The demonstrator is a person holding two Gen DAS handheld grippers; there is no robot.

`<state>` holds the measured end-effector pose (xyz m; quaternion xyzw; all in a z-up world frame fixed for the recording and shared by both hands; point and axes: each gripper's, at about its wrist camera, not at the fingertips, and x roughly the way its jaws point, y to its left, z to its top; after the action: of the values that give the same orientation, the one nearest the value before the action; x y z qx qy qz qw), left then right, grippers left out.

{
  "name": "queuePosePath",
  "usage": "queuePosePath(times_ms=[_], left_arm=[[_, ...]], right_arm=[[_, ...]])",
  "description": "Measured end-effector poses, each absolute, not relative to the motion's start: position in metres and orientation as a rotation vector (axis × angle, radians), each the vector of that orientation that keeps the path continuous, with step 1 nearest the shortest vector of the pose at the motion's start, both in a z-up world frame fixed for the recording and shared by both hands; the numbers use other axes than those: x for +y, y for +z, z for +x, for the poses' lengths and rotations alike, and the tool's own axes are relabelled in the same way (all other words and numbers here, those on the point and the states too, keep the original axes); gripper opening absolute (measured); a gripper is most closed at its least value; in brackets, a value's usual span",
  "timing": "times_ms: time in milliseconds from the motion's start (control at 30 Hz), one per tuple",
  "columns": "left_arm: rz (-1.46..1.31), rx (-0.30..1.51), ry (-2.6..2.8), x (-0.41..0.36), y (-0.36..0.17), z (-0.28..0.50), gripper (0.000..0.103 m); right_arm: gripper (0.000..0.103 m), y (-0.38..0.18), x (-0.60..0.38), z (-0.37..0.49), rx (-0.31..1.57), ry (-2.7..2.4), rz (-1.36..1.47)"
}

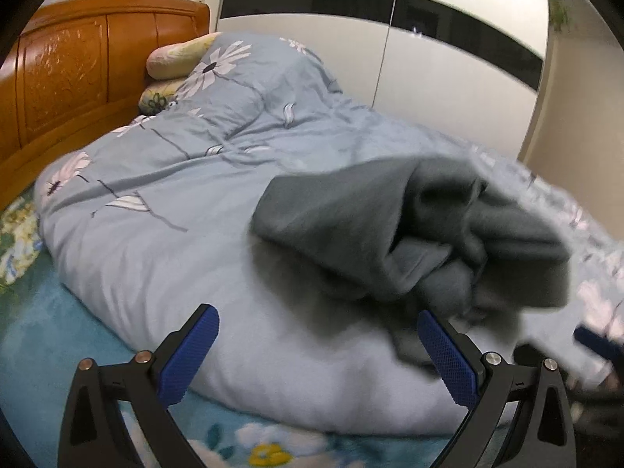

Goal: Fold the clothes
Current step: 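Approach the crumpled grey sweatshirt on the duvet with both tools open, then grasp a sweatshirt cuff with the left tool while the right tool grasps the other sleeve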

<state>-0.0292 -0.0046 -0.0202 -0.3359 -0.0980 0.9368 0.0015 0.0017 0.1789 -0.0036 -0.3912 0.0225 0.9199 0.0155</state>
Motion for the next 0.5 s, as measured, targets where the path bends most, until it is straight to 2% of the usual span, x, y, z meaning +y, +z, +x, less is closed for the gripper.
queuePosePath(times_ms=[133, 233, 367, 433, 500], left_arm=[[-1.033, -0.390, 2.842, -0.001, -0.009, -0.037, 0.103], [-1.013, -0.370, 2.875, 0.001, 0.001, -0.042, 0.103], [-1.091, -0.439, 2.902, -0.009, 0.002, -0.062, 0.102], [-1.158, -0.468, 2.891, -0.011, 0.000, -0.071, 0.084], [-1.267, -0.474, 2.866, -0.012, -0.002, -0.079, 0.039]], right_arm=[[0.103, 0.010, 0.190, 0.019, 0.014, 2.841, -1.220], [0.103, 0.019, 0.194, 0.035, -0.015, 2.831, -1.218], [0.103, 0.027, 0.201, 0.053, -0.033, 2.818, -1.244], [0.103, 0.032, 0.207, 0.059, -0.018, 2.810, -1.258], [0.103, 0.040, 0.218, 0.065, 0.000, 2.809, -1.261]])
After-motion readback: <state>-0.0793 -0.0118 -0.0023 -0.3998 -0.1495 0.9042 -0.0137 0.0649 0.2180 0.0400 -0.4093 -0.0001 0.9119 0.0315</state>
